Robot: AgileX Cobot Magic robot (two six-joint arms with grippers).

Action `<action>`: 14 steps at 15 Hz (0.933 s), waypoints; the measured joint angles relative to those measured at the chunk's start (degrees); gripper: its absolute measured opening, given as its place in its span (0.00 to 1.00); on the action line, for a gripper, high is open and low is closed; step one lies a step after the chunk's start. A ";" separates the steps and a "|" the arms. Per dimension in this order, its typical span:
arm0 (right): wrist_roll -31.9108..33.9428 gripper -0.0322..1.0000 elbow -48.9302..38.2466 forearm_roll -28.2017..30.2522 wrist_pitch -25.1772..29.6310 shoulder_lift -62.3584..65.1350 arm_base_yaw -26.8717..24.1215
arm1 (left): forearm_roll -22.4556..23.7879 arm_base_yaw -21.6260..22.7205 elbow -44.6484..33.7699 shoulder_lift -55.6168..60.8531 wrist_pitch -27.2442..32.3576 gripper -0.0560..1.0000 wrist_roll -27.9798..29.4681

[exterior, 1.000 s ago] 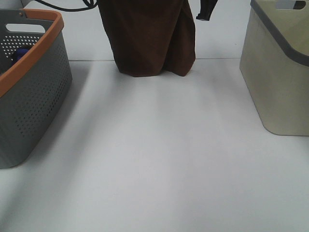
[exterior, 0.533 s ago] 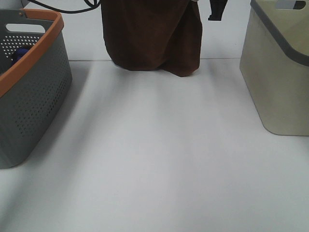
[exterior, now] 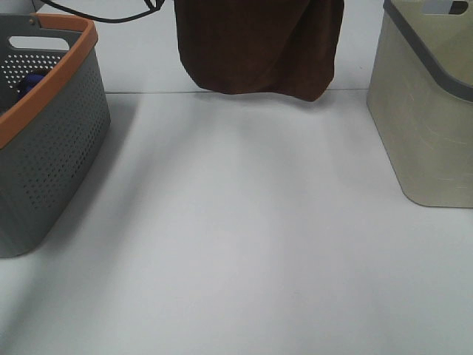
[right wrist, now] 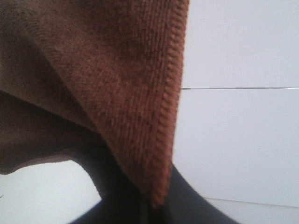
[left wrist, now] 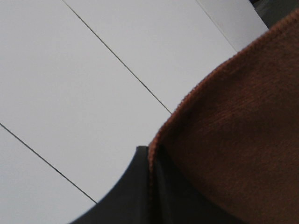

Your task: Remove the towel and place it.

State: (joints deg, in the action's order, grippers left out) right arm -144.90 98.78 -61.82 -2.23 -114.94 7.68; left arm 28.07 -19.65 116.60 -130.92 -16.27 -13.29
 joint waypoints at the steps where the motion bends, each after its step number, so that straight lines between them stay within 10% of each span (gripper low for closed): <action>1: 1.38 0.05 1.38 -0.11 1.66 0.00 -1.26 | 0.00 0.00 1.03 -0.52 -0.29 0.05 -0.17; 10: 3.78 0.05 3.32 -6.19 6.19 -7.39 -2.92 | 0.06 0.00 1.66 -3.72 -0.63 0.05 -1.38; 14: 12.78 0.05 -2.12 -7.73 12.49 -7.28 -2.92 | 0.46 -1.89 1.66 -3.72 19.71 0.05 -1.55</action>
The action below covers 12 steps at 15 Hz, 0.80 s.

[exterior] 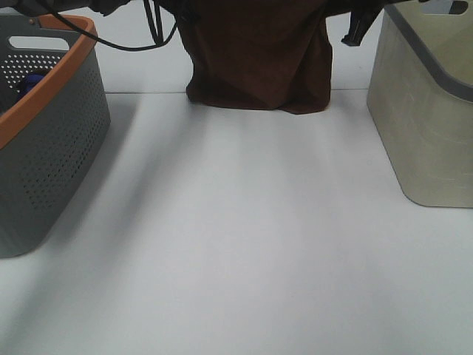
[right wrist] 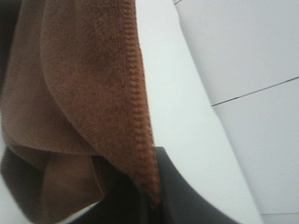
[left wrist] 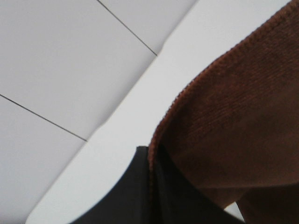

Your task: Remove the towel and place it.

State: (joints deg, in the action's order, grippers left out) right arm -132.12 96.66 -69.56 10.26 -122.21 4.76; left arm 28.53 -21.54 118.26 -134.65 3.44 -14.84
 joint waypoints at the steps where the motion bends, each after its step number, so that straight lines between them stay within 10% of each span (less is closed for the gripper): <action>1: 2.41 0.05 -2.41 0.34 1.09 0.06 0.00 | -0.11 -0.86 0.00 0.00 4.58 0.05 0.00; 7: 15.36 0.05 -12.89 3.61 14.44 4.13 0.00 | -14.04 -2.75 0.00 0.00 32.31 0.05 -3.67; 12: 44.86 0.05 -13.58 25.55 29.91 4.70 0.00 | -27.79 -2.81 0.06 0.00 53.86 0.05 -9.57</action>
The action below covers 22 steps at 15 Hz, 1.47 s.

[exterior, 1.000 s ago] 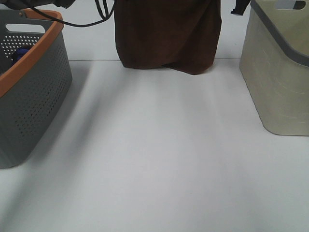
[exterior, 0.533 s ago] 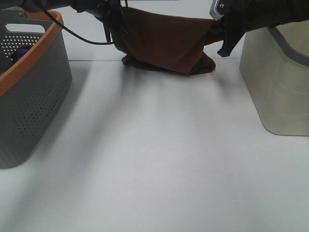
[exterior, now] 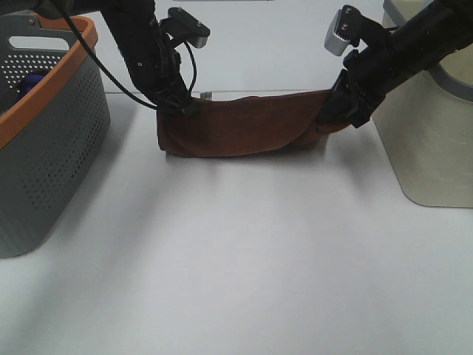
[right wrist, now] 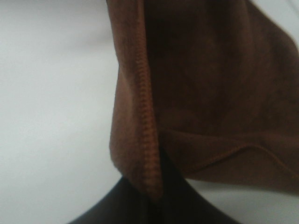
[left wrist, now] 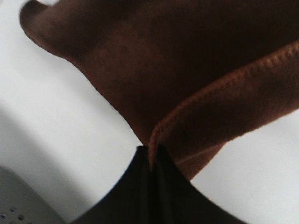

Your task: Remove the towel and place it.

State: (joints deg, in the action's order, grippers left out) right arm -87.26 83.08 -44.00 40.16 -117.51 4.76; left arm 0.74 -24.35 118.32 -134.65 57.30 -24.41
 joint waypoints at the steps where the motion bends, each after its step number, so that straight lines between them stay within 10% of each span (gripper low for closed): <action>1: 6.02 0.05 0.00 3.27 1.60 0.00 0.00 | -0.74 0.00 0.00 0.00 2.92 0.05 0.00; 13: 50.08 0.05 0.00 25.55 13.75 0.69 4.87 | -9.28 0.00 -3.78 0.00 12.03 0.05 -0.63; 22: 53.97 0.05 -5.90 28.36 18.28 2.23 9.80 | -11.52 -0.11 -19.60 5.84 11.97 0.05 -3.95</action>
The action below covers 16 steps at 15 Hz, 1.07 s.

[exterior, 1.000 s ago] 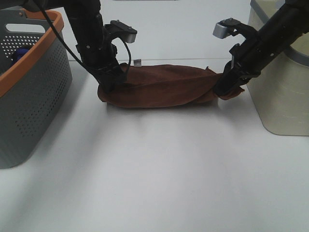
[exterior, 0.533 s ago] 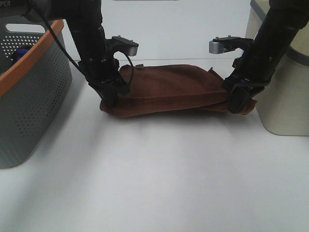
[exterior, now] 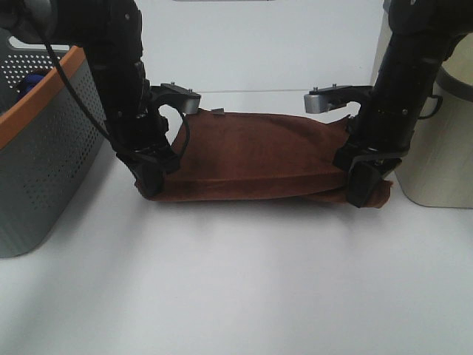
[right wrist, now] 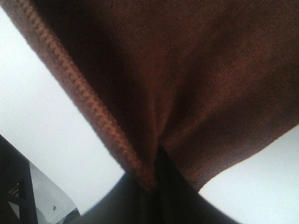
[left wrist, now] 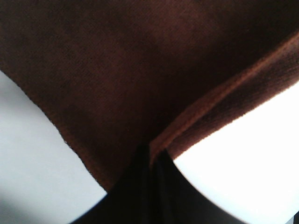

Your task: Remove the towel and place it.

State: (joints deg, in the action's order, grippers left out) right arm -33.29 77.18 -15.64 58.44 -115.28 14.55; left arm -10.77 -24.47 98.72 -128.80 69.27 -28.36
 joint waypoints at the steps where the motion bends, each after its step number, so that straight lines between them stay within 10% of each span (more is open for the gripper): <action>1: 0.00 0.05 -1.26 -0.40 -0.06 0.00 0.29 | 0.00 0.00 -0.69 0.06 0.00 0.05 -0.11; 9: 2.92 0.11 -4.70 -3.21 -1.32 0.00 0.29 | 0.34 0.00 -1.55 0.17 0.00 0.05 -0.11; 13: 12.43 0.55 -4.70 -3.38 0.34 0.00 0.29 | 0.92 0.00 -1.55 0.17 0.06 0.07 1.95; 16: 14.61 0.67 -4.70 -3.38 3.32 0.06 0.29 | 2.12 0.00 -1.55 0.17 0.11 0.47 4.76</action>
State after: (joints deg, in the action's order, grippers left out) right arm -18.68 72.48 -19.02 61.76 -115.22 14.84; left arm -8.65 -24.47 97.17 -128.63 69.39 -23.61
